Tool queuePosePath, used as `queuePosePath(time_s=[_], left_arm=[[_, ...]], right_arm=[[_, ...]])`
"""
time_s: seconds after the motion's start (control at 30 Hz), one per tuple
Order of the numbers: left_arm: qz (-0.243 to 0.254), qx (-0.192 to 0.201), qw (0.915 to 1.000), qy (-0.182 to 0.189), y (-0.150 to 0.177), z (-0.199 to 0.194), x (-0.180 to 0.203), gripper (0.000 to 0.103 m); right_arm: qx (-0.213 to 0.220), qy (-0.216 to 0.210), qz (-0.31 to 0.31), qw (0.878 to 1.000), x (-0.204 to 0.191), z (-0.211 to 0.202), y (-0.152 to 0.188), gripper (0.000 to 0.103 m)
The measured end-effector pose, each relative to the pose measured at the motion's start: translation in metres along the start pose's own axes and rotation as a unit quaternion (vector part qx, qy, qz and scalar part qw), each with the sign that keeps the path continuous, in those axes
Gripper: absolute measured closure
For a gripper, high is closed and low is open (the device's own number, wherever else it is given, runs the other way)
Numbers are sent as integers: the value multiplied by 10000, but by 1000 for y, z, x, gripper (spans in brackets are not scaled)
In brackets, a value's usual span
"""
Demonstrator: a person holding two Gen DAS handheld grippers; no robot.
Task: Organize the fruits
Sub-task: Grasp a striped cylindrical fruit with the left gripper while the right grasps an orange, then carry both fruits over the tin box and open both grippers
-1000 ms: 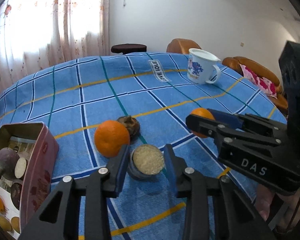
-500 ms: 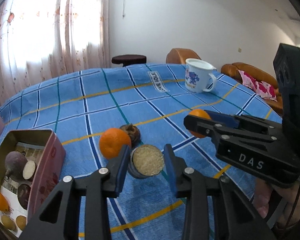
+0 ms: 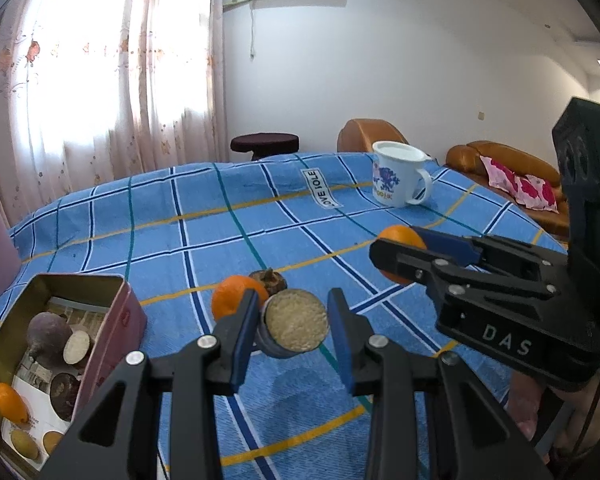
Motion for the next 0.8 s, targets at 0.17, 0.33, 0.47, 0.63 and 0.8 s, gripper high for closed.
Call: queuePosePath(time_s=[0.17,0.33,0.47,0.63,0.8], left_arm=[[-10,108,9999,-44,1,-5,0,66],[-12,201,9998,-85,1,-8,-1,66],[-1,280,9995,-120,1,-12,0,66],[-8,370,9992,-150,2,-17,-1,66],[-32,475,9987,-177,2,-22,-3,66]], right_arm=[[123,8,-117,9999,-4,-4,0,66],[247,8,-202,9995,-8,-8,0,66],[387,30,-305,9988,-11,-13,1,66],[550,49,-434,9975,-17,-18,2,66],[637,59,-471,9968,-18,-22,2,66]])
Point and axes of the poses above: each gripper's, at about its wrist camera, not at the fingertips, and z roughly the way its jaws point, x to its right, y to its underside, the point moved 2 cm from there along z, roughly the way its jaws point, and after that the axes turned 4 degrees about z, right-handed, at the moved point
